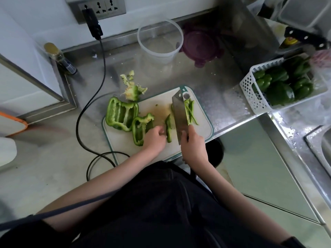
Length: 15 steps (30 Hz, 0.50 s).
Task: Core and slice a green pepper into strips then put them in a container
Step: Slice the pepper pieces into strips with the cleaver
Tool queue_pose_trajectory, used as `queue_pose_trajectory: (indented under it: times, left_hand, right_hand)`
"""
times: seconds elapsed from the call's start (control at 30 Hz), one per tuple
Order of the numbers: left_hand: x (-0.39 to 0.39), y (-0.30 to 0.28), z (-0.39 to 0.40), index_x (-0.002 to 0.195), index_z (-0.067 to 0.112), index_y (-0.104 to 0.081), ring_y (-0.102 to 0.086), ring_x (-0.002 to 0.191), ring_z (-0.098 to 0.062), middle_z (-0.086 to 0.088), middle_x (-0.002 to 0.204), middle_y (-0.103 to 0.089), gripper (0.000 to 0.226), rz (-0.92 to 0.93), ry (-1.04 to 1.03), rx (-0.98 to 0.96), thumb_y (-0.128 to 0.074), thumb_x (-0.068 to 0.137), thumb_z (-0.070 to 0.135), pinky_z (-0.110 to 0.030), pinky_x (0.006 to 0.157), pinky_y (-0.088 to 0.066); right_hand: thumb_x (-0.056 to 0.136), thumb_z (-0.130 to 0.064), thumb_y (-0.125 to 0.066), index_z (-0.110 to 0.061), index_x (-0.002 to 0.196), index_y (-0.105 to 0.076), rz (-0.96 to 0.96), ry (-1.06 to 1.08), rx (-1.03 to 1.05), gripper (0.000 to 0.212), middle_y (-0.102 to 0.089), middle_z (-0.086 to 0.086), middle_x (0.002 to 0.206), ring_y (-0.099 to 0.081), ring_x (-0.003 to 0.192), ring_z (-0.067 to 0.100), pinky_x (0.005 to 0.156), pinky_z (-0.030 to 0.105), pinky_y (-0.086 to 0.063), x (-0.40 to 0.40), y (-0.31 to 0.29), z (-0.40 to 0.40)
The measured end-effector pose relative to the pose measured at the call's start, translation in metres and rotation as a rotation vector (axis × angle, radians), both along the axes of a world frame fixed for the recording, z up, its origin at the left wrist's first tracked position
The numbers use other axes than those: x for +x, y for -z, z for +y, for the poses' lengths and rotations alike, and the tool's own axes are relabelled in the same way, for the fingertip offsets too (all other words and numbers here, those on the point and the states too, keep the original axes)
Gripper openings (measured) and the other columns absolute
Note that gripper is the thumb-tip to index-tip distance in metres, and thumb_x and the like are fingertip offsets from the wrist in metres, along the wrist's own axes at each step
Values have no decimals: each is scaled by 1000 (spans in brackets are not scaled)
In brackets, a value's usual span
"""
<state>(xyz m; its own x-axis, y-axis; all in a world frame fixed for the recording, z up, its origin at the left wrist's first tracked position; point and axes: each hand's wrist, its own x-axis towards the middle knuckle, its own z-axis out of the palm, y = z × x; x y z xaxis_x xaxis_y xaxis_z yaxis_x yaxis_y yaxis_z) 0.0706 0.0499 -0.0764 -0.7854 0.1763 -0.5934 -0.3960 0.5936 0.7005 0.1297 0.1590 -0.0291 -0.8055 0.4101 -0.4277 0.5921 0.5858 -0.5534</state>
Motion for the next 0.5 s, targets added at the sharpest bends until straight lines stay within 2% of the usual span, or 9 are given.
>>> queue_pose_trajectory:
  times: [0.13,0.27,0.37,0.5]
  left_hand:
    - [-1,2,0,133,15,-53,-58,109,-21,-3,122,-61,43,-36,11,59,-45,92,6,-28,85,-46]
    - [-2,-2,0,138,17,-46,-63,98,-19,-3,105,-64,49,-71,-46,116,-40,92,1,-28,86,-49]
    - [-2,-3,1,138,16,-45,-63,99,-19,-5,109,-63,49,-64,-59,115,-41,92,1,-32,90,-51]
    - [-3,-1,1,136,17,-46,-62,100,-20,-4,110,-63,49,-60,-76,107,-44,90,2,-36,91,-51]
  right_hand:
    - [100,-28,-32,-15,93,-39,-12,-51,-3,17,-57,12,74,-59,57,36,50,51,-53,-1,1,0]
    - [100,-26,-34,-12,89,-37,-7,-108,4,18,-57,15,72,-57,58,37,50,44,-48,-1,4,-2]
    - [101,-26,-34,-11,91,-38,-25,-119,10,18,-57,16,73,-52,60,33,49,36,-37,0,7,-4]
    - [102,-25,-33,-11,98,-39,-29,-145,32,17,-56,14,74,-54,64,35,51,34,-37,1,8,-7]
